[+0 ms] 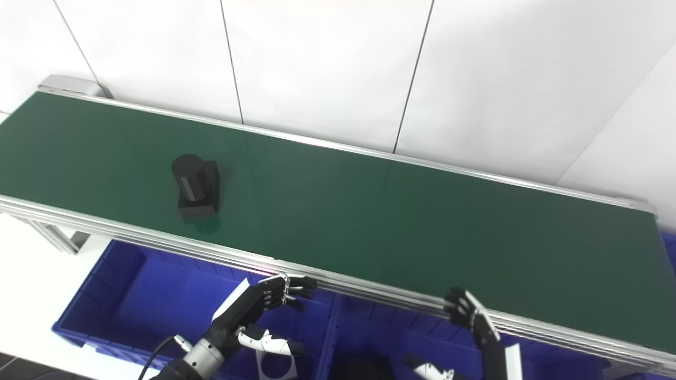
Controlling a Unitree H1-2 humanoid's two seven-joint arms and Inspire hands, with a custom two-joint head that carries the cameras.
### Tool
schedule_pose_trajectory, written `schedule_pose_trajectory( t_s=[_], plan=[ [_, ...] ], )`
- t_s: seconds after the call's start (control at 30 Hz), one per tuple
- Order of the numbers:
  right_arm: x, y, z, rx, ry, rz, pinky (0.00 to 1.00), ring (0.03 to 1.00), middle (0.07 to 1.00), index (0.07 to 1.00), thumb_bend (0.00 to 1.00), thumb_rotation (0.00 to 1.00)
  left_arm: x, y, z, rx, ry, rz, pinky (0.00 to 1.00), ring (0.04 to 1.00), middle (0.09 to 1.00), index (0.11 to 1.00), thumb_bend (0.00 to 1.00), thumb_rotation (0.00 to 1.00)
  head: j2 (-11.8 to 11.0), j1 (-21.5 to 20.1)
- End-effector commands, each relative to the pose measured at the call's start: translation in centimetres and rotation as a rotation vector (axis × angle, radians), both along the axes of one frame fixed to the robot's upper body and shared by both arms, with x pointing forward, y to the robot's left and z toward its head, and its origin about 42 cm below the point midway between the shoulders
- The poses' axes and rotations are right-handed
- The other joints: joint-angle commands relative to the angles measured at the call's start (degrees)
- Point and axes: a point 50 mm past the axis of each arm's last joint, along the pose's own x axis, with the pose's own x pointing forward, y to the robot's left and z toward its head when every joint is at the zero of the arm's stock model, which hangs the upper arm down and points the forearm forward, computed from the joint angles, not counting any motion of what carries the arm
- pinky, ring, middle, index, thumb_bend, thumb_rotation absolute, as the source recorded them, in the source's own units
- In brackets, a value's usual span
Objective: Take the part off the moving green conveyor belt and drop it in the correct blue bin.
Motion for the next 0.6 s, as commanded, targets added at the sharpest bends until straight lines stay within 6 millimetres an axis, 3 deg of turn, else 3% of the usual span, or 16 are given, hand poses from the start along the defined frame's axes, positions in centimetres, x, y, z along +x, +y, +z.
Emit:
schedule_pose_trajectory(
  t_s=[0.0, 0.23, 0.57],
  plan=[
    [0.9, 0.0, 2.5, 0.003, -0.111, 0.023, 0.7, 0.749, 0.794, 0.817, 0.87, 0.32, 1.0, 0.0, 0.9, -0.02, -0.069, -0.002, 0.63, 0.724, 0.787, 0.732, 0.85, 0.2, -0.03, 0.05],
    [3.3, 0.7, 7.1, -0.021, -0.23, 0.048, 0.67, 0.722, 0.778, 0.803, 0.88, 0.32, 1.2, 0.0, 0.6, -0.015, -0.061, -0.012, 0.63, 0.723, 0.791, 0.726, 0.85, 0.19, -0.79, -2.28],
    [7.5, 2.4, 10.7, -0.077, -0.245, 0.098, 0.66, 0.71, 0.762, 0.802, 0.86, 0.34, 1.5, 0.4, 0.2, -0.001, -0.047, -0.028, 0.64, 0.741, 0.781, 0.712, 0.85, 0.16, -2.26, -6.09]
  ],
)
